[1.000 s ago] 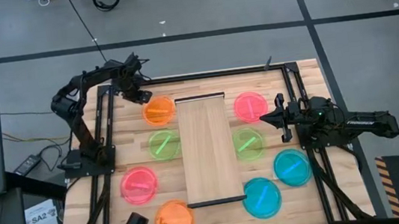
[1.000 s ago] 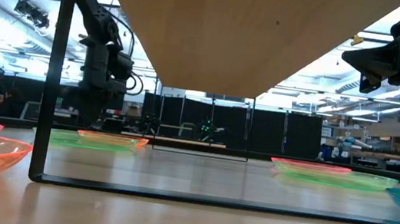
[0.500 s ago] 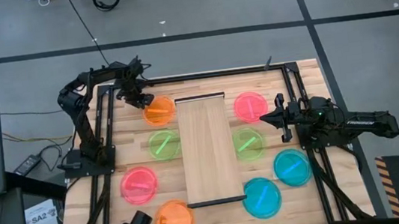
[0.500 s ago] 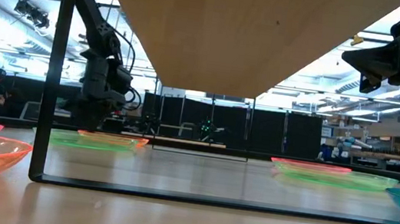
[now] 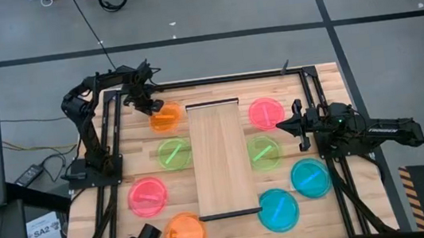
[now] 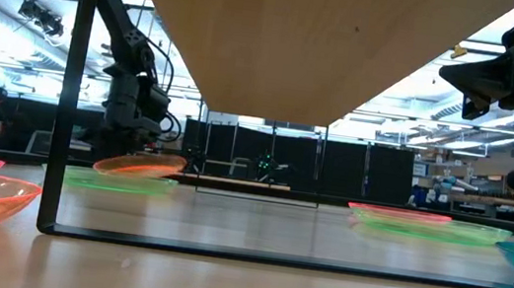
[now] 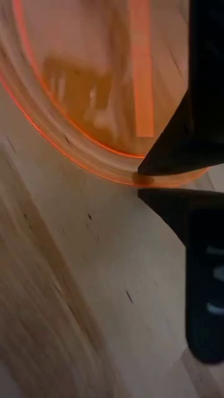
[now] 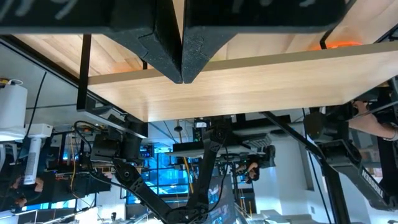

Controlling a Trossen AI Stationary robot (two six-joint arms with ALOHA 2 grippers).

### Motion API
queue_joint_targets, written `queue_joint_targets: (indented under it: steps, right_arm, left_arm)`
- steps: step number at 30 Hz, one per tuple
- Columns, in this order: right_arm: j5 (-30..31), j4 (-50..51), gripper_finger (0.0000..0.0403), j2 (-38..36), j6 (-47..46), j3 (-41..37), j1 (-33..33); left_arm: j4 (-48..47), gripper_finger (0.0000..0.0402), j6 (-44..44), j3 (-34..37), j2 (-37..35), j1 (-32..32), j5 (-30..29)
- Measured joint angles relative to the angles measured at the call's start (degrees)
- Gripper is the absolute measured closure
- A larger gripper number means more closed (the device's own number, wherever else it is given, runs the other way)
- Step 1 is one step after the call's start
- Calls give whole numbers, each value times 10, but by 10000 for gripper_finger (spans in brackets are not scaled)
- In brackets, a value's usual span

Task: Place and stack plates onto a shelf
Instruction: Put the top orange plate on the shelf

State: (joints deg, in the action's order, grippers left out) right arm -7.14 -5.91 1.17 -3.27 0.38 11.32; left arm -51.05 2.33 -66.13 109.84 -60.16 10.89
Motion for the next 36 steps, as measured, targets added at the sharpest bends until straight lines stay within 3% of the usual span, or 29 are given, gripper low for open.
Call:
queue_joint_targets:
  steps: [5, 16, 36]
  right_arm:
    - [0, 0, 389, 0, 0, 0, 0]
    - [0, 0, 389, 0, 0, 0, 0]
    - [0, 0, 389, 0, 0, 0, 0]
  left_arm:
    - [0, 394, 0, 0, 0, 0, 6]
    - [-13, 398, -1, 0, -14, -1, -2]
    - [-49, 401, -1, 0, -208, -47, -8]
